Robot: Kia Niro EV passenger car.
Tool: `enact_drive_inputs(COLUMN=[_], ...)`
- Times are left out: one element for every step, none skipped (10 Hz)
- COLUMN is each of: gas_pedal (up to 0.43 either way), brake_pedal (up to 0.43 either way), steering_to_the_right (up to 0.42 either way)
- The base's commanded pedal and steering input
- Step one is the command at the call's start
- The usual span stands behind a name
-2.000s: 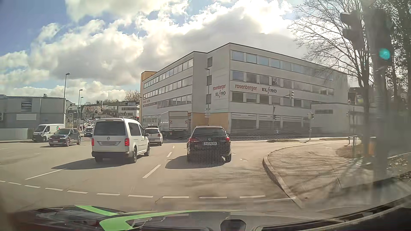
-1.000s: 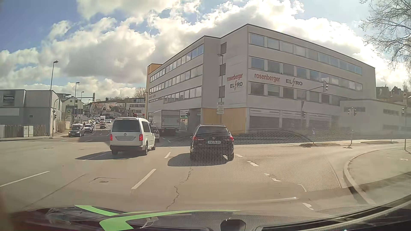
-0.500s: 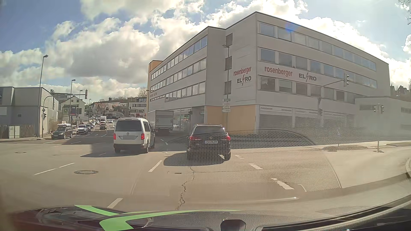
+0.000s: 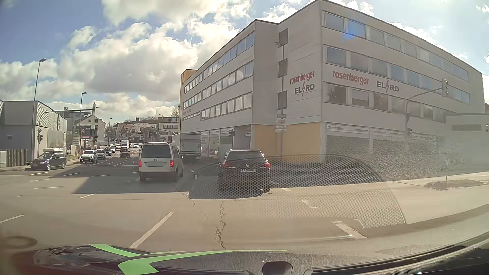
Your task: Follow the waypoints while adhering to traffic rules and regulations
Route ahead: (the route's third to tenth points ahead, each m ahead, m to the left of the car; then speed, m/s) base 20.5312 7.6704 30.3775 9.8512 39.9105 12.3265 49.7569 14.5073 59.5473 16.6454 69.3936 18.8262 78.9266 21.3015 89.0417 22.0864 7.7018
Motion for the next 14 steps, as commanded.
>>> enact_drive_inputs(gas_pedal=[0.059, 0.059, 0.059, 0.028, 0.008, 0.008, 0.02, 0.02, 0.02, 0.02, 0.02, 0.02, 0.02, 0.02], brake_pedal=[0.0, 0.0, 0.0, 0.0, 0.0, 0.0, 0.0, 0.0, 0.0, 0.0, 0.0, 0.0, 0.0, 0.0], steering_to_the_right=[-0.033, -0.034, -0.035, -0.039, -0.044, -0.045, -0.045, -0.044, -0.044, -0.044, -0.044, -0.044, -0.043, -0.043])
